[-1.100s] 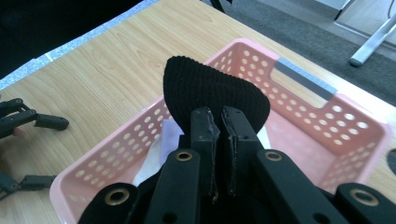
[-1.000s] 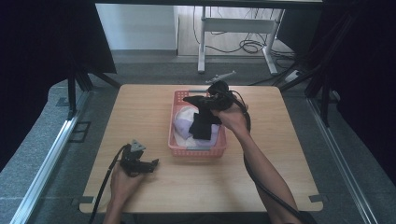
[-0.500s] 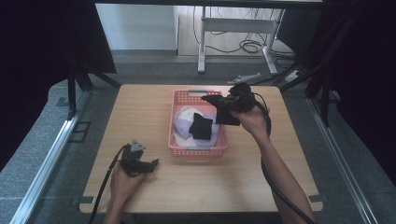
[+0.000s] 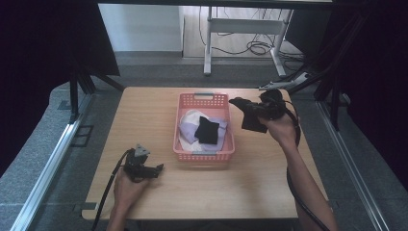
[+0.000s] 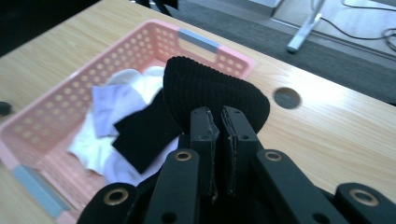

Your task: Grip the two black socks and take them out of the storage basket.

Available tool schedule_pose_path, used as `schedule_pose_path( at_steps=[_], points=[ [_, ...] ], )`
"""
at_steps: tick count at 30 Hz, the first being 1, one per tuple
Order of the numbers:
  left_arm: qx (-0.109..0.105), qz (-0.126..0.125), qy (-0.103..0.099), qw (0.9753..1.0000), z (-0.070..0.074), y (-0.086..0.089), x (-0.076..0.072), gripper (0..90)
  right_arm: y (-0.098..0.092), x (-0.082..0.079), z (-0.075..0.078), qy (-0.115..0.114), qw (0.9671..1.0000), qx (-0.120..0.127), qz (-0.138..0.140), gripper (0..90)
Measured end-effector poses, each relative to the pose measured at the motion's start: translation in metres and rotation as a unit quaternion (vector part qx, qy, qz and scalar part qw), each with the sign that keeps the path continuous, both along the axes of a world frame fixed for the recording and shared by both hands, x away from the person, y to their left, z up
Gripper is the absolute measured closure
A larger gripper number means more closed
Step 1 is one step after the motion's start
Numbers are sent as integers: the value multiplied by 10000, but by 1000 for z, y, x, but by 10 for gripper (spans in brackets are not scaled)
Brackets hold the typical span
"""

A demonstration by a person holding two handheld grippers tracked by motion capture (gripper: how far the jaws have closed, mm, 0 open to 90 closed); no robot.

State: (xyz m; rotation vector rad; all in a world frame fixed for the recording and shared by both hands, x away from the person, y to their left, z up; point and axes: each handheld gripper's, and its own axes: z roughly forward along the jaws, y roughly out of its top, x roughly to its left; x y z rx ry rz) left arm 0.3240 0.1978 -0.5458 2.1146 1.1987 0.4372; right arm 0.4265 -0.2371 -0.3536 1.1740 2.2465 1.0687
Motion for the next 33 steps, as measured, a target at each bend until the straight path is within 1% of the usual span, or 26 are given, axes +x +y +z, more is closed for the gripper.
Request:
schedule_pose_path(
  at_steps=[6,8,13,16,20,25,27,30,31,32,33],
  points=[
    [18,-16,6,10000,0,0,0,100,-27,-5,-6,14,9996,-11,-273,832],
    [19,-14,6,10000,0,0,0,100,-33,-6,-9,13,9994,-56,-343,832],
    [2,-2,11,10000,0,0,0,101,-50,-9,-23,66,9984,-138,-535,830],
    [5,-4,13,10000,0,0,0,101,-57,-10,-35,130,9977,-179,-636,830],
    [0,-2,12,10000,0,0,0,101,-63,-11,-52,232,9970,-243,-695,828],
    [1,0,15,10000,0,0,0,101,-65,-11,-76,355,9963,-325,-716,825],
    [2,-1,15,10000,0,0,0,101,-66,-11,-84,359,9960,-355,-732,825],
    [1,1,12,10000,0,0,0,101,-64,-12,-101,460,9954,-426,-727,825],
    [-1,1,9,10000,0,0,0,101,-64,-12,-101,460,9954,-426,-727,825],
    [-4,2,7,10000,0,0,0,101,-63,-13,-115,580,9946,-485,-717,822],
    [-5,3,7,10000,0,0,0,101,-63,-13,-119,616,9944,-484,-705,822]
  ],
)
